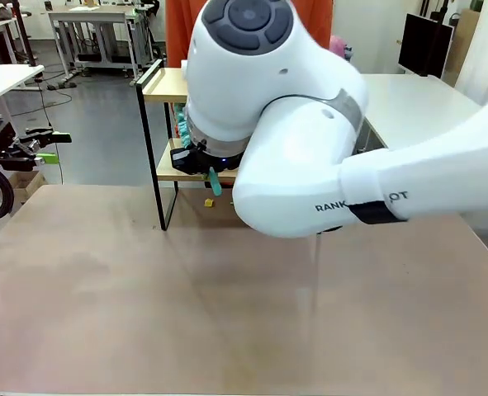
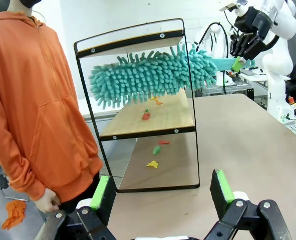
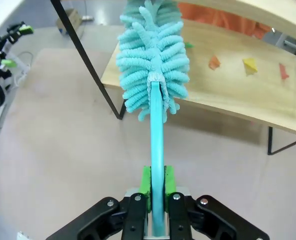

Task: Clean the shelf.
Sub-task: Clean the specific section of the Shelf indicated by the human with the Duster.

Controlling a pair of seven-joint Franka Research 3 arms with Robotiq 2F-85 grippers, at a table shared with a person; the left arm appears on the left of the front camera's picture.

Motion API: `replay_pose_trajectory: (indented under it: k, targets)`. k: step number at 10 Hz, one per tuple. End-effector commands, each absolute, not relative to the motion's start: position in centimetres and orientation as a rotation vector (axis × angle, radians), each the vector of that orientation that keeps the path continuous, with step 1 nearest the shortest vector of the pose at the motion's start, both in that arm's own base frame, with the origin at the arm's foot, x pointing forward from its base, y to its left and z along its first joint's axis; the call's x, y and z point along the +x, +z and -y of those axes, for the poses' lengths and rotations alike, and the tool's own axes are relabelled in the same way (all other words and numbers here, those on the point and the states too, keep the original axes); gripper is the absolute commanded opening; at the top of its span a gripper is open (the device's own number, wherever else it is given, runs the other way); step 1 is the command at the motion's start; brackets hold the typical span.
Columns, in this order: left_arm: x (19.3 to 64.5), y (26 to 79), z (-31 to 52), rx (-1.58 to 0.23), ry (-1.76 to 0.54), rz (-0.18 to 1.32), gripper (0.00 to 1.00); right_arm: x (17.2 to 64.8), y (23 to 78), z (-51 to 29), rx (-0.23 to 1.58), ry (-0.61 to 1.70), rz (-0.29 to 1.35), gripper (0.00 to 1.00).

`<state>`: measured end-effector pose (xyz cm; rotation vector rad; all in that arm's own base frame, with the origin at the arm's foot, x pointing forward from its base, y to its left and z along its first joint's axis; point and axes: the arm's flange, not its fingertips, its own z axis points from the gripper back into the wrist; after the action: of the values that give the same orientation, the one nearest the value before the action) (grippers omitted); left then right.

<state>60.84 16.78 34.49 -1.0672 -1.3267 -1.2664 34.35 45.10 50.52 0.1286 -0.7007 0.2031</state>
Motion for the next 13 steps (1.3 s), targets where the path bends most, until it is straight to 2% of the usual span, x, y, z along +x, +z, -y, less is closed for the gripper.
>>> replay_pose_trajectory:
  k: [1,8,11,13]
  targets:
    - [60.6,34.8,-16.5,-1.067,-1.276,1.315,1.00,36.7,49.9,-48.8,0.153,0.149,0.751,0.13]
    - [60.6,34.8,-16.5,-1.067,-1.276,1.315,1.00,40.0,46.4,-51.5,0.242,0.028,0.715,0.13]
    - [60.6,34.8,-16.5,-1.067,-1.276,1.315,1.00,40.2,44.8,-51.5,0.253,-0.004,0.612,0.13]
    - [60.6,34.8,-16.5,-1.067,-1.276,1.315,1.00,39.6,44.8,-50.4,0.231,0.010,0.644,0.13]
